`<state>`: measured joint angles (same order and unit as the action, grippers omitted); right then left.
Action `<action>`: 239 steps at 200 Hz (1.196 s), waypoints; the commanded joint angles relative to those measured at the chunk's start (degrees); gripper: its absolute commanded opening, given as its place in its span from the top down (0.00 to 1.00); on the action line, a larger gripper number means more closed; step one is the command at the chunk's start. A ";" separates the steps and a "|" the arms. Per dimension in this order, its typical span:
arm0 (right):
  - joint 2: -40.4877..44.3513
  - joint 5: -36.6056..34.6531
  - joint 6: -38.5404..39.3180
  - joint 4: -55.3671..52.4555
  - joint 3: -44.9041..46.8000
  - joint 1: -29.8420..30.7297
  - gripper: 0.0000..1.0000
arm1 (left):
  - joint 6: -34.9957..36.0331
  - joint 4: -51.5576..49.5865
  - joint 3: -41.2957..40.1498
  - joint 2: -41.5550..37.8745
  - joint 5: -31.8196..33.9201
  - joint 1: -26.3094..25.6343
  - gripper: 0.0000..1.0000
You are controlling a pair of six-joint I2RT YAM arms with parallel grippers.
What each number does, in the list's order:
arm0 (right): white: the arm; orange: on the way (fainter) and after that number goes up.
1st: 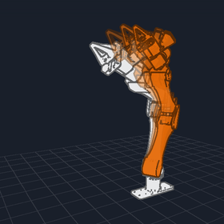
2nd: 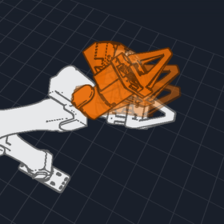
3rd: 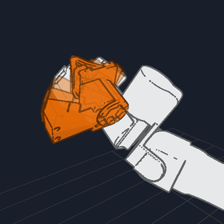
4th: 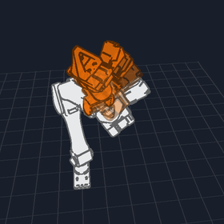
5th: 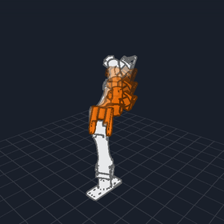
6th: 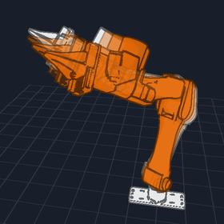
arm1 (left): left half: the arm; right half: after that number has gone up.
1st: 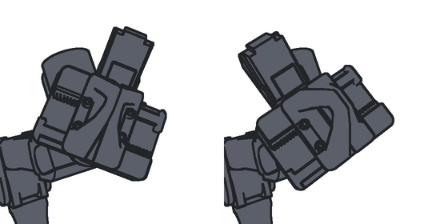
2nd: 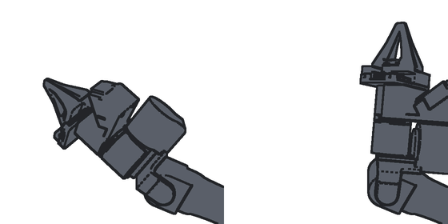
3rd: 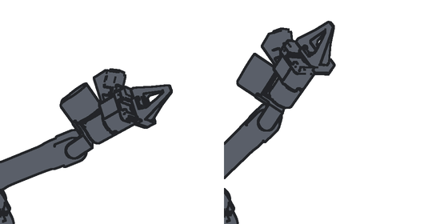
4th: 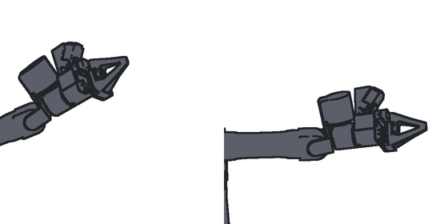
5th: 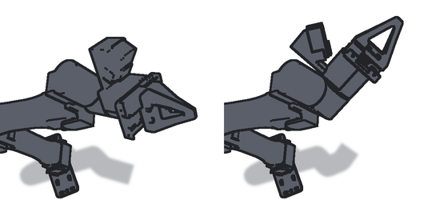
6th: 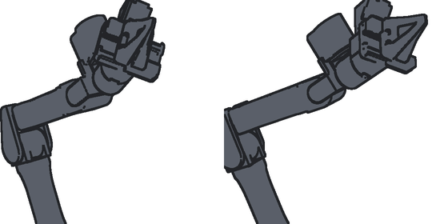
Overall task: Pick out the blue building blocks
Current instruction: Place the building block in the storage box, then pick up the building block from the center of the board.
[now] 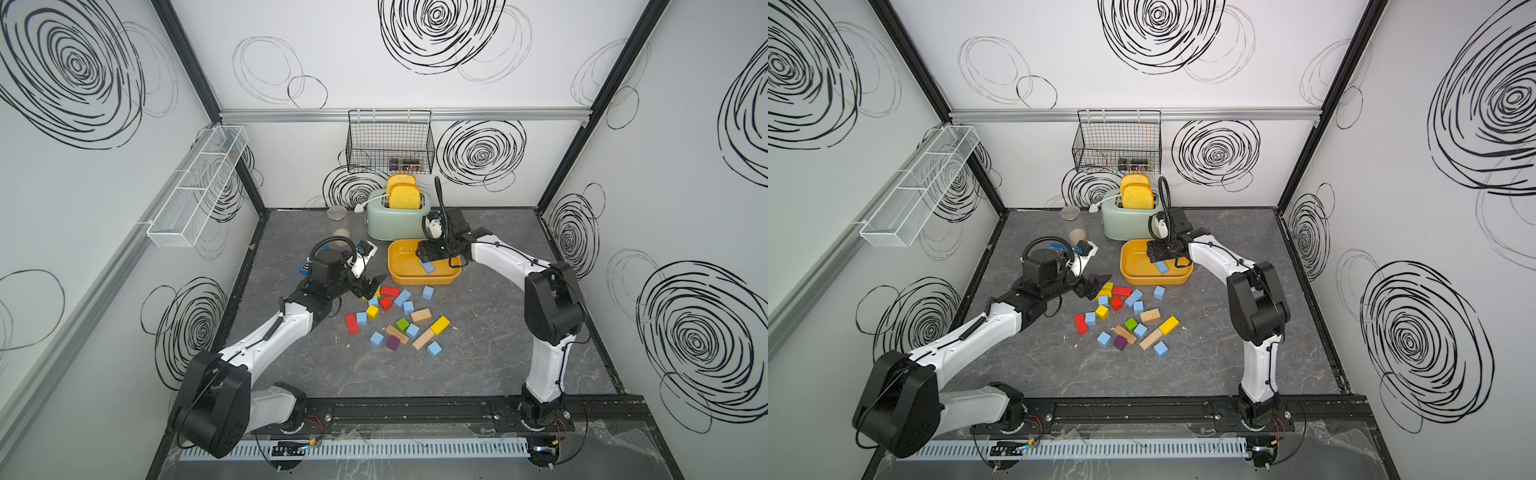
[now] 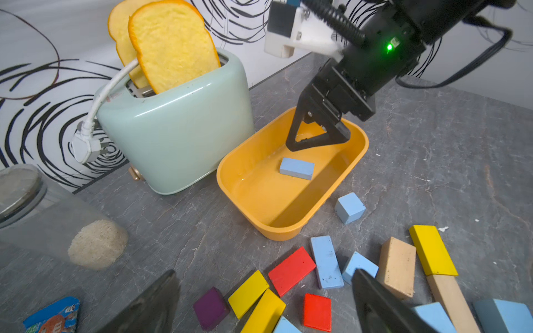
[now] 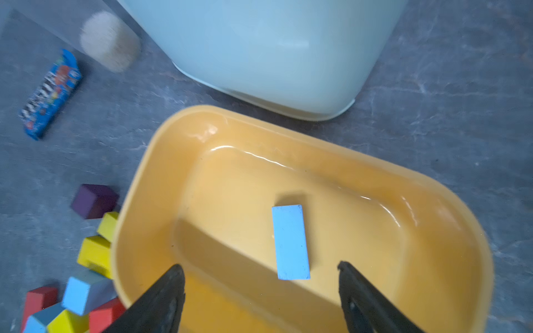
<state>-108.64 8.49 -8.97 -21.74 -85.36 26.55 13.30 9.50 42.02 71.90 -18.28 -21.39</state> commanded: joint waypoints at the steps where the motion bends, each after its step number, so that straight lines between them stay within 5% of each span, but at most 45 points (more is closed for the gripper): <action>1: 4.74 2.03 -0.38 0.84 2.27 0.34 0.08 | 2.68 -1.04 2.41 -2.48 -0.01 -1.87 0.04; 19: 8.33 2.42 -1.21 1.10 4.30 0.35 0.00 | 3.40 -2.15 2.63 -3.79 0.09 -3.12 0.04; 144: 31.68 -0.20 -0.16 -3.89 20.73 3.92 0.02 | 7.73 -12.35 1.32 -12.33 -0.97 -12.44 0.04; 239: 42.37 -4.01 -3.22 -12.67 32.18 14.09 0.02 | 4.47 -20.78 -5.63 -22.83 1.12 -19.49 0.04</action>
<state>-68.34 6.79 -10.52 -29.65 -56.03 38.26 19.18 -9.58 38.33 51.57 -16.62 -39.79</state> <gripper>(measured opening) 0.978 0.960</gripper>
